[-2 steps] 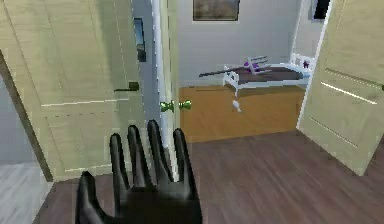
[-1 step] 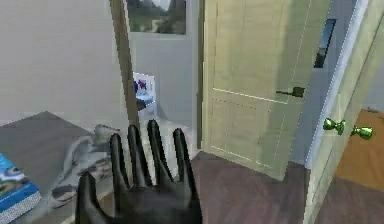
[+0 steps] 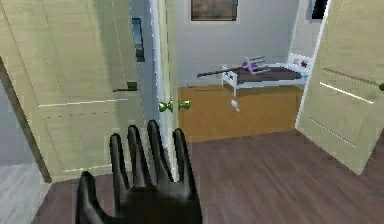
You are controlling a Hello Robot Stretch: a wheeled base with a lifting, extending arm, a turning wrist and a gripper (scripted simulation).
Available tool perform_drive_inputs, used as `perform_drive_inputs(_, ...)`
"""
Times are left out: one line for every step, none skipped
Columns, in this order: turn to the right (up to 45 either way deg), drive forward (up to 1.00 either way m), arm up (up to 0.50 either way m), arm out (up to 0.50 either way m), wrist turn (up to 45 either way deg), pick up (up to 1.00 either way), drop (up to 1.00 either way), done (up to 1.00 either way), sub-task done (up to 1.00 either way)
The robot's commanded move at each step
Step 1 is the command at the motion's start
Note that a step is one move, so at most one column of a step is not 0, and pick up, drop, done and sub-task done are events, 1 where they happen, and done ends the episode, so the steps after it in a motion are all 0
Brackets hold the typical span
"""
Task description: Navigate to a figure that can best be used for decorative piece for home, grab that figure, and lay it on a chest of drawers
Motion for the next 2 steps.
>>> perform_drive_inputs(45.0, 0.0, 0.0, 0.0, 0.0, 0.0, 0.0, 0.0, 0.0)
perform_drive_inputs(45.0, 0.0, 0.0, 0.0, 0.0, 0.0, 0.0, 0.0, 0.0)
